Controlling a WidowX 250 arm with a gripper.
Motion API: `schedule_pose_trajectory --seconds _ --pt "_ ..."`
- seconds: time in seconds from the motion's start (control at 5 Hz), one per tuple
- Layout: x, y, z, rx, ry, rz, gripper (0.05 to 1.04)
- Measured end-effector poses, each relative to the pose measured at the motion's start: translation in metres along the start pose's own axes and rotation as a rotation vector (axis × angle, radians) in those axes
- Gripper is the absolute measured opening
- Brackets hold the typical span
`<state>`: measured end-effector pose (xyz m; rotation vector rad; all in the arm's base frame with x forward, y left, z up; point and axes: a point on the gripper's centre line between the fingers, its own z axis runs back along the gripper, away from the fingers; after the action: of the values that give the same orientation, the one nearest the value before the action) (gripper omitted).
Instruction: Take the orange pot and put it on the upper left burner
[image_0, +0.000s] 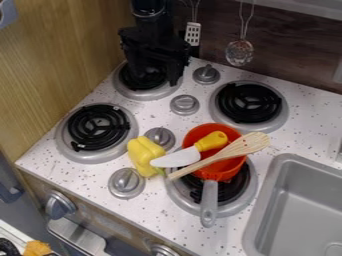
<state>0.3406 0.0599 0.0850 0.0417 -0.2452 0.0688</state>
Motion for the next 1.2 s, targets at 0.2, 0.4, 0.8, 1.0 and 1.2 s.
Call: schedule_pose_trajectory --seconds 0.2,0.4,0.8,1.0,1.2 --pt "-0.006 -0.002 -0.009 -0.003 0.041 0.005 1.001" --pt "-0.019 -0.024 -0.005 0.025 0.146 0.058 1.001" --pt "-0.040 -0.077 0.022 0.046 0.260 0.170 1.001" --pt "-0.064 -0.088 0.016 0.038 0.259 0.282 1.001" --pt "-0.088 -0.098 0.005 0.047 0.282 0.371 1.001"
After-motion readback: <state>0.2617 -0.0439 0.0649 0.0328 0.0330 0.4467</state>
